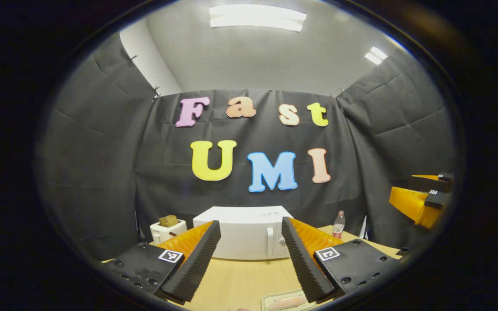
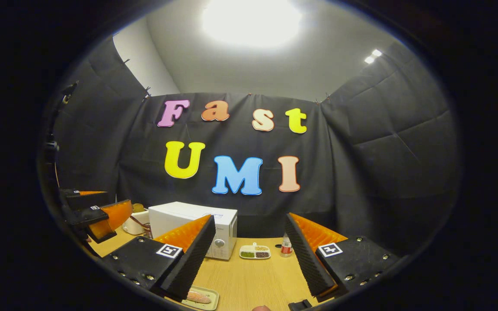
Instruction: Open the microwave oven with the left hand, put the food in, and close the microwave oven.
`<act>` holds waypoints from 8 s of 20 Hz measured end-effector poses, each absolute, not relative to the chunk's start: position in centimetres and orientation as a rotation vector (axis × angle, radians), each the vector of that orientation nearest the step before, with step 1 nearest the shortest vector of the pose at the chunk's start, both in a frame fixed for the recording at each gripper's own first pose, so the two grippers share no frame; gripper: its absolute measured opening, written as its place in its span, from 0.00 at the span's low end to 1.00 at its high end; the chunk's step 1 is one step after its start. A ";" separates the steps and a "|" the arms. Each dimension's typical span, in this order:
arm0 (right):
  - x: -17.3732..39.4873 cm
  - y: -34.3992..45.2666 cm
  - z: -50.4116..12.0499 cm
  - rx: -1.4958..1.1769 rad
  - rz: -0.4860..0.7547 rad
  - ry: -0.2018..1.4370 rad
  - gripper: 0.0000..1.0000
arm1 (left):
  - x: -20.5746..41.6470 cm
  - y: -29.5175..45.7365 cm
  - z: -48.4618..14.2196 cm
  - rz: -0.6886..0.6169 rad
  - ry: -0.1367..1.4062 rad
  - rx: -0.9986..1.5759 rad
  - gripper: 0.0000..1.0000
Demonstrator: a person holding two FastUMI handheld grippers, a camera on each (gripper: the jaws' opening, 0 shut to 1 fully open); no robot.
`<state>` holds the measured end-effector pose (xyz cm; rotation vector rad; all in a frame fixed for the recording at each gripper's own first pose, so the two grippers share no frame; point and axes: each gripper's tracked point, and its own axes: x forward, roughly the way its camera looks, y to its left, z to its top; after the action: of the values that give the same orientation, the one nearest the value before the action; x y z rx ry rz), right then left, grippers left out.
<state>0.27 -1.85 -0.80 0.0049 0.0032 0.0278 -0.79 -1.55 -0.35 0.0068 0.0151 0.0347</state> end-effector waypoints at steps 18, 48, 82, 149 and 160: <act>2.1 -5.5 -4.1 0.078 0.047 0.050 0.98 | 7.5 -3.1 -1.2 0.096 -0.043 0.050 0.95; 7.8 -4.3 -7.5 -0.114 -0.218 0.169 0.99 | 32.0 -8.3 -28.7 -0.171 0.383 0.024 0.96; 3.8 -4.3 -7.0 -0.021 -0.074 0.139 0.99 | 20.7 -3.7 -27.7 -0.058 0.458 0.033 0.14; 5.2 17.6 -17.4 -0.153 0.604 0.366 0.99 | -5.9 17.7 -12.4 0.241 0.284 0.040 0.96; 1.9 17.1 -28.3 -0.241 0.902 0.622 0.99 | -7.5 13.7 -9.3 0.309 0.261 0.060 0.96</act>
<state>1.89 17.07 -28.28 -0.2407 0.6217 0.9018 -7.52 13.74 -9.34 0.0599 0.2613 0.3087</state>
